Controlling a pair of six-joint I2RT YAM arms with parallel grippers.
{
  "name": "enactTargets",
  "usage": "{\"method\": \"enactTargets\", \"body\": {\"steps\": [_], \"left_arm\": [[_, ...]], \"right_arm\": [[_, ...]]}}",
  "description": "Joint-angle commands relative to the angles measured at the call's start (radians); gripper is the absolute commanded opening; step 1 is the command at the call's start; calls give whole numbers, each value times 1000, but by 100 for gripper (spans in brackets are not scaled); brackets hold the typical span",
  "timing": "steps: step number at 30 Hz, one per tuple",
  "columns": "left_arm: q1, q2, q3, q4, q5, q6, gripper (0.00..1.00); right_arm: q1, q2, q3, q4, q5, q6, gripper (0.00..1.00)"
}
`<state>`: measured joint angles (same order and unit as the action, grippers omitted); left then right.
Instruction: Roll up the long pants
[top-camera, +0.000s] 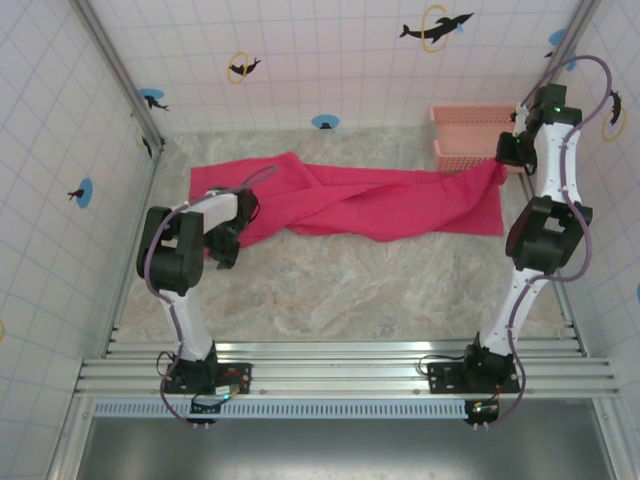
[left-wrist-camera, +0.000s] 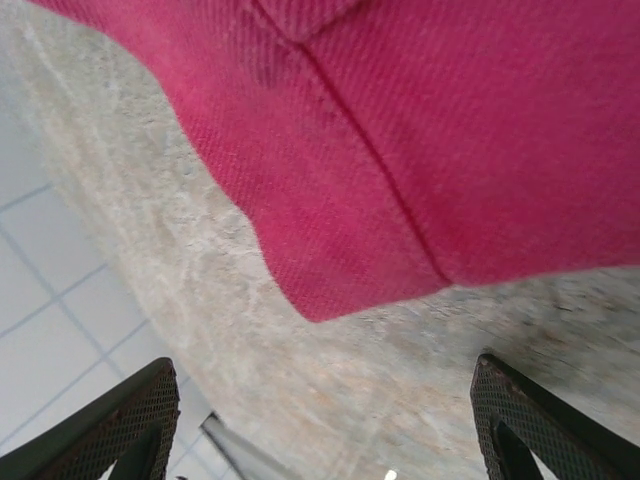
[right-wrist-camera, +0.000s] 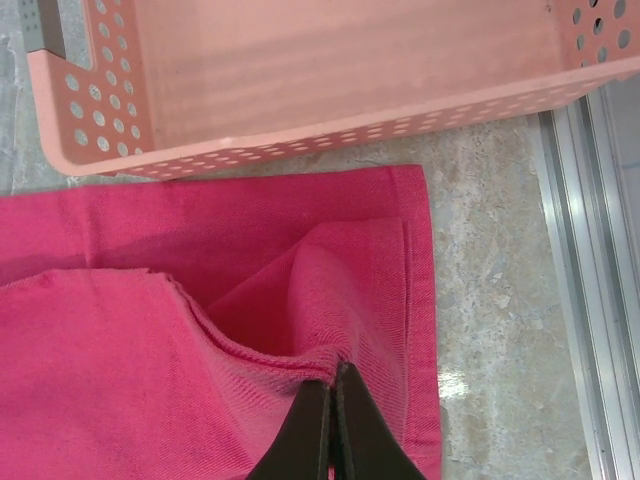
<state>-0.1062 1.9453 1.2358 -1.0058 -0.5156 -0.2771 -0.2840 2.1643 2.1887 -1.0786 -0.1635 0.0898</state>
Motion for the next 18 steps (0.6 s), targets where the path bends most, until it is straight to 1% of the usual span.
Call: {"method": "enactTargets", "body": {"steps": [1, 3, 6, 11, 15, 16, 18], "left_arm": [[-2, -88, -35, 187, 223, 79, 80], [-4, -95, -21, 207, 250, 86, 81], [-5, -24, 54, 175, 271, 97, 82], [-15, 131, 207, 50, 204, 58, 83], [-13, 181, 253, 9, 191, 49, 80], [-12, 190, 266, -3, 192, 43, 78], [-11, 209, 291, -26, 192, 42, 70]], "right_arm": [[13, -17, 12, 1, -17, -5, 3], [13, -14, 16, 5, -22, -2, 4], [17, -7, 28, 4, -29, 2, 4], [19, -4, 30, 5, -34, 1, 4], [20, -12, 26, 3, -33, -1, 4], [20, -17, 24, 4, -31, -3, 3], [19, -19, 23, 4, -28, -2, 4]]}}
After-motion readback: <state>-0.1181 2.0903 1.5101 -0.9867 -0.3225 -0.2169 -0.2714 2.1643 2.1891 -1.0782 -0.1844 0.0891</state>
